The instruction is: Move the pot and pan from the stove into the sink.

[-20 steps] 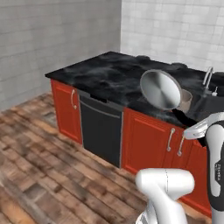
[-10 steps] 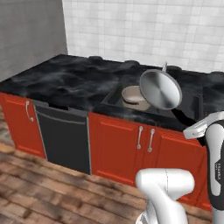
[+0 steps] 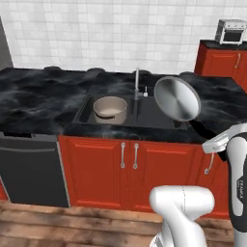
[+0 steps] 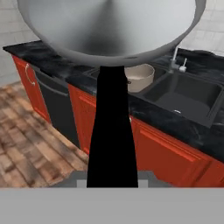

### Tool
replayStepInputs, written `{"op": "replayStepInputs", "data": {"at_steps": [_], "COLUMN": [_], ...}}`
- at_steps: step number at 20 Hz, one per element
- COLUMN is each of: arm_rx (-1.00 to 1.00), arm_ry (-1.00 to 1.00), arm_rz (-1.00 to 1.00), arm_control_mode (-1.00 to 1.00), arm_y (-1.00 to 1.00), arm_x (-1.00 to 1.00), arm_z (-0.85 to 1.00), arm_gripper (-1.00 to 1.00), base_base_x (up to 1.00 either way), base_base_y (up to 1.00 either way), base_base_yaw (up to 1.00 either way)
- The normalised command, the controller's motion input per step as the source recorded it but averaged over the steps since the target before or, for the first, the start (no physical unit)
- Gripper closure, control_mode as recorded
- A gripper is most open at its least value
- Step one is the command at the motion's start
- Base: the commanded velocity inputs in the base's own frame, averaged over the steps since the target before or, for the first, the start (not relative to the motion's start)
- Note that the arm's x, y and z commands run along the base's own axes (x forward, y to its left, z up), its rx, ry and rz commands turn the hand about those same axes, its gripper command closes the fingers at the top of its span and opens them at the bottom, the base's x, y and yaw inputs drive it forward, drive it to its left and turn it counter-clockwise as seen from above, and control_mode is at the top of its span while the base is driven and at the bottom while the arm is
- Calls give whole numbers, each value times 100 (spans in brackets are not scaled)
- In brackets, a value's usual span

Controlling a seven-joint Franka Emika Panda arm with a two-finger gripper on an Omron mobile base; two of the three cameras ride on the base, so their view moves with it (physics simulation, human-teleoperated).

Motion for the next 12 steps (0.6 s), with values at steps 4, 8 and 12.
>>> {"op": "replayStepInputs", "data": {"at_steps": [4,8,12], "arm_rx": [0,0,0], "arm_ry": [0,0,0], "arm_rz": [0,0,0], "arm_control_mode": [100,100,100], "arm_y": [0,0,0], "arm_x": [0,0,0], "arm_z": [0,0,0], "arm_gripper": [100,100,100], "base_base_x": [2,4,2], "base_base_y": [-19,-20,-4], "base_base_yaw": [-43,-39,-14]}}
